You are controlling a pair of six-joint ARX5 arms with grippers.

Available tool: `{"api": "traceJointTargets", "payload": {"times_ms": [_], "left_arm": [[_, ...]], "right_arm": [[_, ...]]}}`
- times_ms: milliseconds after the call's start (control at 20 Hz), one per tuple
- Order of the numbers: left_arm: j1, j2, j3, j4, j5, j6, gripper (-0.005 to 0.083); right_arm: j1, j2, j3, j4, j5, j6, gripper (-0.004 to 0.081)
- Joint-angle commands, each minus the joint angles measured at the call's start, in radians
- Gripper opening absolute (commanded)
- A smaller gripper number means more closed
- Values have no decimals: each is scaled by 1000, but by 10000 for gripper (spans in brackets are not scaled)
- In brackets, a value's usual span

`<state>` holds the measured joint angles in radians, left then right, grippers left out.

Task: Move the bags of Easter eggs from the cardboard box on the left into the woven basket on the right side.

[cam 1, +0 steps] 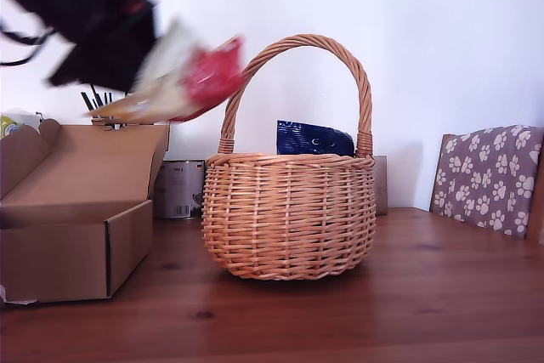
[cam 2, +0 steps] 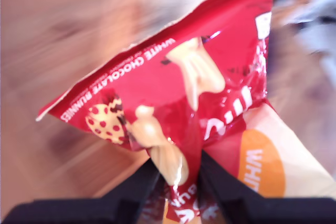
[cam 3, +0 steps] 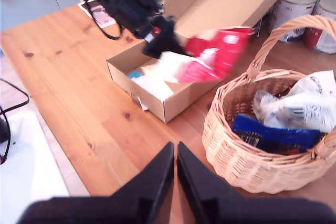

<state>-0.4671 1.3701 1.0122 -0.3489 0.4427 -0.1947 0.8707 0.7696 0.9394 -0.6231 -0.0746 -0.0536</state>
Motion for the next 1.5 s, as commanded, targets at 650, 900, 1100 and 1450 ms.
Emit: {"api": "traceJointTargets", "payload": {"times_ms": [650,900,1100,1450], "left_arm": [[-84,375,229,223,-40,-77,54],[-85,490,284,201,-116,-67,54],[-106,508,284,117,-203,-31,54],[-110,495,329,68,-183,-21,420]], "right_arm": [[-1,-129,0,-101,33,0,-13],[-1,-141,0,-110,33,0,-13],[-1,-146,0,-124,33,0,-13],[-2,-146,0,-124,33,-8,-13]]}}
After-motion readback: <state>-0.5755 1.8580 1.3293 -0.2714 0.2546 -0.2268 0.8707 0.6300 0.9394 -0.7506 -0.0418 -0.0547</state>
